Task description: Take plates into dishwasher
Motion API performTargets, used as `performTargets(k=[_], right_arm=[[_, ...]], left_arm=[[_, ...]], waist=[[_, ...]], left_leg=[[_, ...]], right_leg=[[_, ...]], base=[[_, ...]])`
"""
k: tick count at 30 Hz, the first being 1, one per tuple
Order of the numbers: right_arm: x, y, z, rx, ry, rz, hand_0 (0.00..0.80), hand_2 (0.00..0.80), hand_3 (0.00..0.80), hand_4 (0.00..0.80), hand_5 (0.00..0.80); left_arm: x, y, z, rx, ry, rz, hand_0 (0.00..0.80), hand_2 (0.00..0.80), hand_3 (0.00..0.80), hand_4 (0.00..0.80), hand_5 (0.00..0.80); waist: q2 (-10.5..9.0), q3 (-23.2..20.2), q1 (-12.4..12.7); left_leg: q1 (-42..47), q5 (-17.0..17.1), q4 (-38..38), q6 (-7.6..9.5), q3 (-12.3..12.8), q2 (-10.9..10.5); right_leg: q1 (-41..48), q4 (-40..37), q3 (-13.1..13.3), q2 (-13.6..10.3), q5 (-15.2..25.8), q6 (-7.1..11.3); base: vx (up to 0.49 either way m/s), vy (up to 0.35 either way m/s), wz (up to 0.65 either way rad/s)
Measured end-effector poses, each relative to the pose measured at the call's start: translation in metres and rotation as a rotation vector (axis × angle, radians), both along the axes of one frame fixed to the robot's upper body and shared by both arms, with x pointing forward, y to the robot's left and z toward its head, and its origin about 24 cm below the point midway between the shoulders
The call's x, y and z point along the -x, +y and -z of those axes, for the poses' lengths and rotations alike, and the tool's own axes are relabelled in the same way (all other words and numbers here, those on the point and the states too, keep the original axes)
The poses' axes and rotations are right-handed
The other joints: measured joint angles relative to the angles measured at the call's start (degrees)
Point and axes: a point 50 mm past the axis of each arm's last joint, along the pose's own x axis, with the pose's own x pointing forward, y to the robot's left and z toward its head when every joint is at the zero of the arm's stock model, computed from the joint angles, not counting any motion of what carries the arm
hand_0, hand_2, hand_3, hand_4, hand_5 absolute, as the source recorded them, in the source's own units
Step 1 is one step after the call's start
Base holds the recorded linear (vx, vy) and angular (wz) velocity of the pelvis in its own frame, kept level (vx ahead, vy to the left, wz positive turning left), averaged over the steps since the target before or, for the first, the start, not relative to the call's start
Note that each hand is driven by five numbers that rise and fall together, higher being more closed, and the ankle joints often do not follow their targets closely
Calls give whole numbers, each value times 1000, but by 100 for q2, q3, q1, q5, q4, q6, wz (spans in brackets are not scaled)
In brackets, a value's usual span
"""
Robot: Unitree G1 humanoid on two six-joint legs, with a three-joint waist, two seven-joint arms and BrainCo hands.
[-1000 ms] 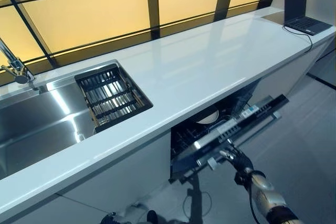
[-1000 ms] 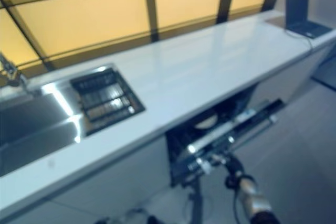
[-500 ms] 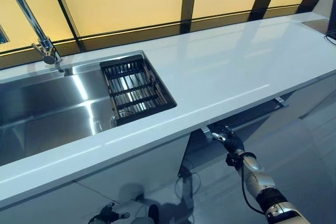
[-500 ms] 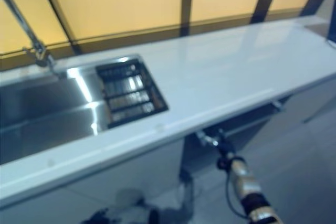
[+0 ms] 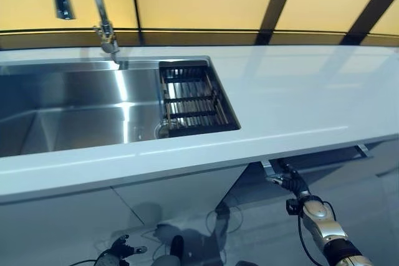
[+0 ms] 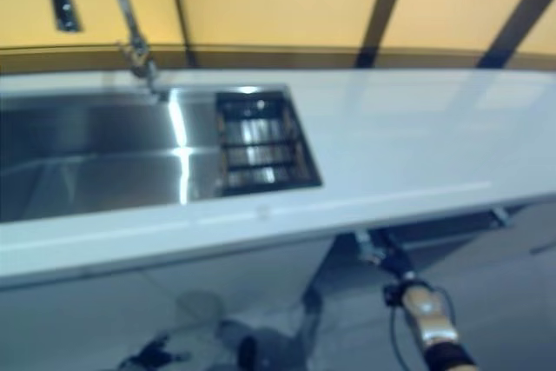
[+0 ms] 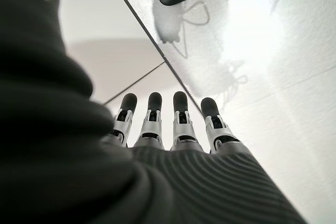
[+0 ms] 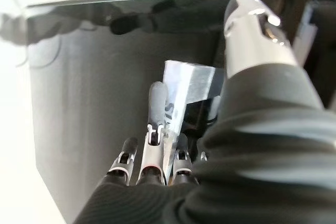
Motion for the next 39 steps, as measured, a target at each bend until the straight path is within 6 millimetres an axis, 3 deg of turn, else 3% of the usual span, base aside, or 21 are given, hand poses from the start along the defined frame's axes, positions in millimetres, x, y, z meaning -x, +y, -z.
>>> performTargets(k=[2,5,6,8,9,10,11,12,13,14,17,19,20,22,24,27,30,33,36,39], right_arm=[[-1,0,0,27,4,-16,0,0,0,0,0],[-5,0,0,40,10,-37,0,0,0,0,0],[-10,2,-2,39,6,-51,0,0,0,0,0],[-16,3,-3,36,8,-59,0,0,0,0,0],[-15,3,0,28,22,-47,0,0,0,0,0],[-16,4,1,22,26,-43,0,0,0,0,0],[-13,8,7,10,45,-41,0,0,0,0,0],[-14,7,6,12,44,-39,0,0,0,0,0],[-18,4,2,21,36,-38,0,0,0,0,0],[-20,5,1,20,26,-37,0,0,0,0,0],[-23,10,2,11,34,-51,0,0,0,0,0],[-22,8,3,21,40,-52,0,0,0,0,0],[-21,8,5,30,48,-54,0,0,0,0,0],[-20,8,6,54,59,-67,0,0,0,0,0],[-22,6,4,86,57,-80,0,0,0,0,0],[-21,2,3,106,59,-77,0,0,0,0,0],[-22,-2,2,112,56,-55,0,0,0,0,0],[-17,-9,5,132,80,-35,0,0,0,0,0],[-13,-20,6,145,94,7,0,0,0,0,0],[-8,-32,6,156,111,57,0,0,0,0,0]], left_arm=[[0,2,-1,11,-1,-5,0,0,0,0,0],[-3,-1,-2,54,-28,-22,0,0,0,0,0],[-4,-3,-2,64,-32,-18,0,0,0,0,0],[-8,-10,0,98,-44,-25,0,0,0,0,0],[-8,-13,0,112,-54,-32,0,0,0,0,0],[-10,-13,-1,115,-59,-34,0,0,0,0,0],[-6,-11,0,115,-49,-44,0,0,0,0,0],[-3,-11,1,119,-41,-47,0,0,0,0,0],[0,-14,3,129,-36,-52,0,0,0,0,0],[2,-13,4,131,-37,-68,0,0,0,0,0],[10,-14,6,142,-26,-94,0,0,0,0,0],[7,-14,5,144,-32,-93,0,0,0,0,0],[7,-14,5,143,-33,-93,0,0,0,0,0],[7,-14,6,144,-28,-93,0,0,0,0,0],[8,-14,6,146,-25,-94,0,0,0,0,0],[4,-14,5,150,-32,-102,0,0,0,0,0],[1,-14,5,155,-33,-120,0,0,0,0,0],[3,-14,6,170,-20,-136,0,0,0,0,0],[1,-17,7,187,-23,-136,0,0,0,0,0],[-5,-18,5,198,-42,-120,0,0,0,0,0]], waist=[[-35,-24,-19],[-114,-203,1],[-121,-233,9],[40,-261,5],[64,-272,23],[-57,-303,21],[-189,-342,88],[-169,-369,177],[-6,-377,172],[67,-326,174],[179,-261,177],[177,-240,154],[90,-197,160],[-107,-153,172],[-139,-149,180],[-153,-182,160],[-139,-221,175],[-103,-341,154],[-28,-492,145],[22,-557,154]], left_leg=[[-90,322,-22,-219,-131,-10],[-322,524,-126,-466,-221,-4],[-366,611,-197,-540,-249,31],[-403,609,-314,-633,-335,193],[-415,351,-357,-962,-358,275],[-484,183,-200,-1064,-315,231],[-513,218,149,-1000,-256,89],[-419,178,298,-1038,-181,54],[-217,144,310,-1058,-190,133],[-35,384,103,-1014,-177,270],[87,500,-1,-1073,-24,399],[42,447,26,-1082,472,602],[30,187,116,-1079,840,662],[63,25,327,-1104,1232,608],[146,-6,747,-1084,1193,463],[398,-554,1192,-962,1197,245],[464,-811,1368,-910,1175,222],[490,-1060,1612,-970,1097,267],[494,-1074,1329,-963,1032,135],[791,-960,595,-632,1053,50]], right_leg=[[176,-420,223,190,-288,26],[544,-1585,260,396,-512,33],[646,-1938,261,449,-565,134],[686,-2092,265,736,-451,-81],[669,-2080,227,819,-422,-204],[642,-2121,148,752,-398,-315],[573,-2099,102,630,-363,-365],[512,-2084,102,653,-320,-384],[510,-2048,56,804,-302,-385],[507,-1923,42,874,-316,-403],[518,-1725,-53,978,-388,-503],[516,-1670,-257,1003,-413,-592],[541,-1663,-386,931,-418,-632],[533,-1663,-449,727,-444,-687],[485,-1668,-443,609,-374,-633],[435,-1700,-389,466,-321,-559],[312,-1742,-247,427,-238,-501],[306,-1815,-231,342,-149,-361],[211,-1888,-188,271,-48,-187],[226,-2030,-125,225,98,4]], base=[[-409,-278,44],[-472,-290,23],[-484,-280,19],[-416,-235,51],[-377,-215,63],[-360,-206,49],[-463,-271,23],[-445,-266,13],[-426,-269,10],[-397,-254,13],[-338,-186,15],[-297,-88,45],[-276,-15,43],[-231,57,30],[-196,112,8],[-153,156,3],[-210,254,-8],[-247,329,-4],[-256,411,7],[-343,477,14]])
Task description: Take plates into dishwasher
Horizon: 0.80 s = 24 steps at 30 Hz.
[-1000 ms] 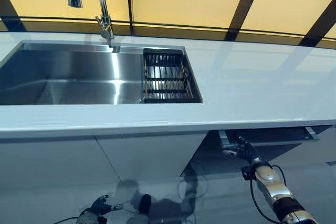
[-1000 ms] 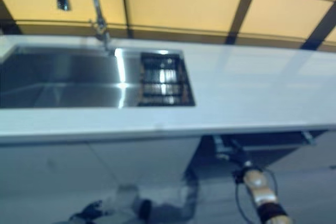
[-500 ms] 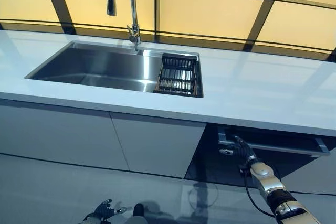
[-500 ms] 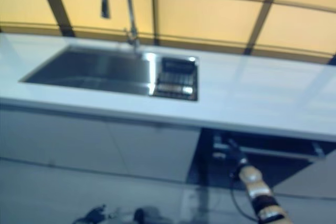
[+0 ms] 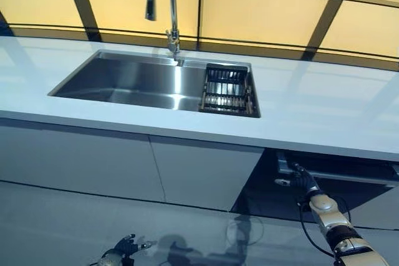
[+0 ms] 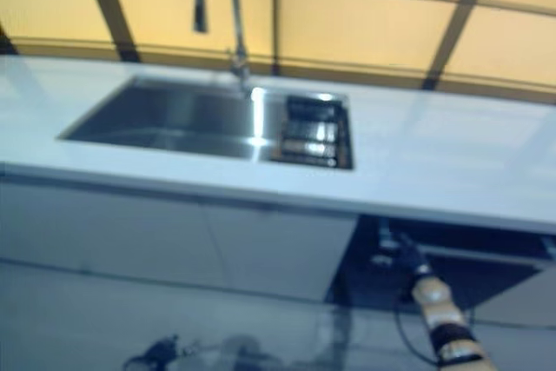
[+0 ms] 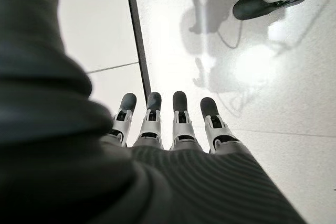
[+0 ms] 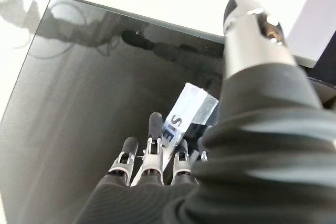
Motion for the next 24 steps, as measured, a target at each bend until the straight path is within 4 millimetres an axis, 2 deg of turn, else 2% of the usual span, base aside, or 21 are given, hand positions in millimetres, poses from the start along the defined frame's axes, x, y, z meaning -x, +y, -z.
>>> performTargets(k=[6,9,11,13,15,17,18,20,22,23,24], right_arm=[[5,-4,3,10,12,29,0,0,0,0,0],[5,1,6,-6,16,25,0,0,0,0,0],[5,11,11,-35,27,12,0,0,0,0,0],[33,24,43,-92,229,-18,0,0,0,0,0],[84,42,79,-164,449,-9,0,0,0,0,0],[125,54,99,-213,585,17,0,0,0,0,0],[139,57,104,-227,625,28,0,0,0,0,0],[155,60,109,-241,679,37,0,0,0,0,0],[158,63,111,-245,695,32,0,0,0,0,0],[160,65,111,-247,709,30,0,0,0,0,0],[161,65,112,-243,728,31,0,0,0,0,0]], left_arm=[[3,5,0,-7,9,5,0,0,0,0,0],[6,15,-2,-34,20,3,0,0,0,0,0],[13,22,-3,-53,38,-4,0,0,0,0,0],[13,27,-4,-65,38,-7,0,0,0,0,0],[11,25,-4,-62,39,-10,0,0,0,0,0],[13,22,-2,-54,56,-19,0,0,0,0,0],[15,21,-1,-55,62,-24,0,0,0,0,0],[19,21,1,-61,75,-39,0,0,0,0,0],[22,22,1,-65,80,-59,0,0,0,0,0],[24,24,1,-64,77,-81,0,0,0,0,0],[26,22,2,-52,74,-102,0,0,0,0,0]], waist=[[-57,-26,-10],[-146,31,18],[-151,70,18],[-122,108,17],[-41,161,17],[67,294,-15],[129,359,-37],[155,406,-38],[43,387,-10],[-74,339,-2],[-103,298,-9]], left_leg=[[237,249,-439,226,8,-232],[370,314,-573,276,120,-258],[496,355,-732,302,264,-184],[591,385,-913,353,296,-82],[575,446,-1003,384,290,-24],[563,514,-1009,369,303,-3],[556,520,-990,366,311,-4],[540,538,-988,318,435,-1],[535,517,-986,232,555,-31],[523,499,-985,172,601,-82],[531,509,-985,113,581,-53]], right_leg=[[96,-70,87,-176,145,232],[89,-48,38,-211,235,333],[79,45,-35,-167,364,364],[-52,215,-176,-126,491,498],[-180,319,-195,-157,485,521],[-229,409,-162,-197,466,494],[-220,398,-146,-186,461,489],[-109,77,-119,-122,456,470],[155,-637,-99,-20,514,466],[275,-940,-56,-2,673,318],[414,-1198,-30,71,828,123]], base=[[-372,366,2],[-273,260,-14],[-169,136,-37],[-105,20,-16],[-57,-81,2],[-39,-163,-2],[-55,-194,-8],[-70,-206,-27],[-88,-221,-38],[-80,-199,-24],[-60,-181,-21]])
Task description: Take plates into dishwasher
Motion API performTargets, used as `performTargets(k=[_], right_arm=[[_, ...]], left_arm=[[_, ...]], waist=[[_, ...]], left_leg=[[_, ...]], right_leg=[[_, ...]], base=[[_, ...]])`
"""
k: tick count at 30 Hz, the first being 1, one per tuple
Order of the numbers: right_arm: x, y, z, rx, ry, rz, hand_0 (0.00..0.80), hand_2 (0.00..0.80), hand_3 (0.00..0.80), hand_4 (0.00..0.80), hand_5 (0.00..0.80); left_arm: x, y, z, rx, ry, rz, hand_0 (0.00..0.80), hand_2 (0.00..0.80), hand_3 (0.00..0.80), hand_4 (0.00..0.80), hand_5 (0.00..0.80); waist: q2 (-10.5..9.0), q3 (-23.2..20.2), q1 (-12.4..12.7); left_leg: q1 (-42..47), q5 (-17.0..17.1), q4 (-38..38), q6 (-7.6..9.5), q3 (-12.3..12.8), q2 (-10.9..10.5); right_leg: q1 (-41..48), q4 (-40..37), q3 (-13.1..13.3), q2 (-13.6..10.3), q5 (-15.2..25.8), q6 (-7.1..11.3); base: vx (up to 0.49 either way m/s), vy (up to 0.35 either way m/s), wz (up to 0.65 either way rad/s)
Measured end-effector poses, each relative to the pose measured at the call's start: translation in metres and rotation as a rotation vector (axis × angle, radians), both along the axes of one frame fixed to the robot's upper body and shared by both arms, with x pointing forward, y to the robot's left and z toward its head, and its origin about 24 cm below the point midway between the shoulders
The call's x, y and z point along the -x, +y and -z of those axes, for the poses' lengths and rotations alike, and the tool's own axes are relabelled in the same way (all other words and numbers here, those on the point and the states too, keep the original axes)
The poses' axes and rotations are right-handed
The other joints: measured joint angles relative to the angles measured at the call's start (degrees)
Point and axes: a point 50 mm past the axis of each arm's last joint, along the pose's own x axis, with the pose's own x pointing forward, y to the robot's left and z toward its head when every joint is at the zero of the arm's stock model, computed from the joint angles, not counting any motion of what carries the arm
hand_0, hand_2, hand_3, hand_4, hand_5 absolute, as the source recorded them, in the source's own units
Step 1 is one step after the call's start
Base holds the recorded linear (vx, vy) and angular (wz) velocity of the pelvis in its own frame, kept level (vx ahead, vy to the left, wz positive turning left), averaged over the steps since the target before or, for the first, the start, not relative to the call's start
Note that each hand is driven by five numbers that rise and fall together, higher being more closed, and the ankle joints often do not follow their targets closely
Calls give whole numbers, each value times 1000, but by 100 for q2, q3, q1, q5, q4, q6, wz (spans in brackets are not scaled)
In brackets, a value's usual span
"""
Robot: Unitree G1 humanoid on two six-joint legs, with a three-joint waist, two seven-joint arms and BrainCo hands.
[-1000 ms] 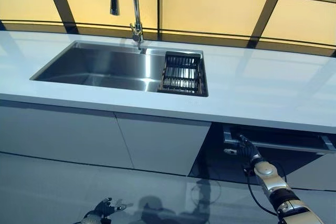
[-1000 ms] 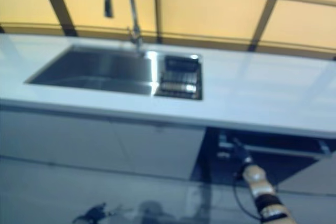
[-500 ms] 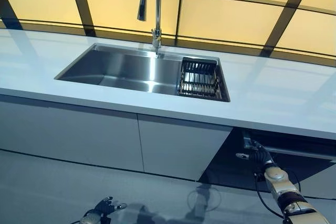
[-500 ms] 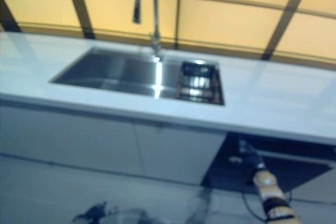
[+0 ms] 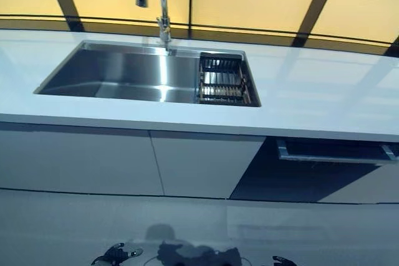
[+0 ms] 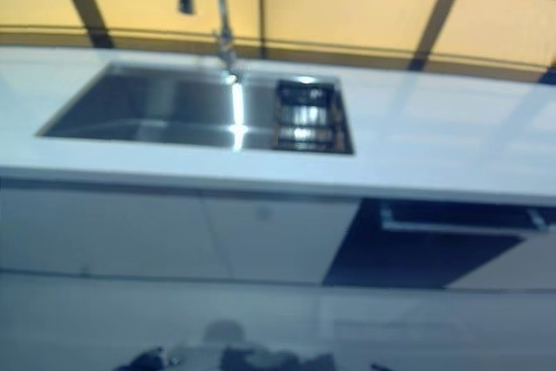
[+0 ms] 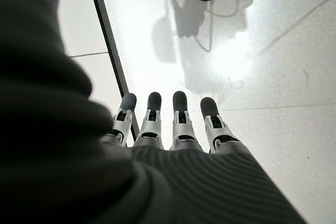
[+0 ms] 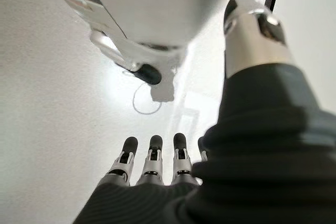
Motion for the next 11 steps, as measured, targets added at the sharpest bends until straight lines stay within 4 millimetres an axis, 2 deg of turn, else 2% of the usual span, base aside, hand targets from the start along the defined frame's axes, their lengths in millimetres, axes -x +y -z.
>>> performTargets(k=[5,11], right_arm=[[17,-6,3,14,94,6,0,0,0,0,0],[36,-21,2,58,144,27,0,0,0,0,0]], left_arm=[[-2,-16,5,45,-18,4,0,0,0,0,0],[-2,-27,8,73,-23,7,0,0,0,0,0]], waist=[[34,-51,4],[252,-178,-18]], left_leg=[[7,12,10,-226,-220,207],[-76,27,-4,-263,-389,269]], right_leg=[[90,-112,9,242,10,-222],[69,-110,-87,310,-35,-285]], base=[[-34,-129,-1],[-20,-47,8]])
